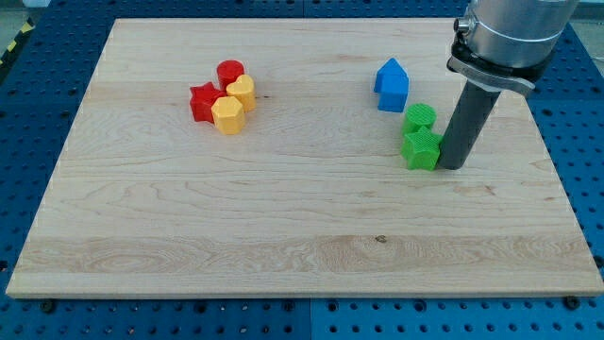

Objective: Slide the green star slightly left

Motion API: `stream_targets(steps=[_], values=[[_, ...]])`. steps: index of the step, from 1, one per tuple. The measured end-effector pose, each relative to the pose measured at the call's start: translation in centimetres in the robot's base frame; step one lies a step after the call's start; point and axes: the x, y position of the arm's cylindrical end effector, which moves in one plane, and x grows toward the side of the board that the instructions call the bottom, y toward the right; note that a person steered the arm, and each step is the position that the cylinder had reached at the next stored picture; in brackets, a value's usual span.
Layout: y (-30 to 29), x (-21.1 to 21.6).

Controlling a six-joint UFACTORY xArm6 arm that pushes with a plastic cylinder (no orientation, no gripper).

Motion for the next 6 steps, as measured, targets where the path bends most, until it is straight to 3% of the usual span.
stream_targets(steps=[5,6], values=[[1.2,1.3],[4.9,0.9]])
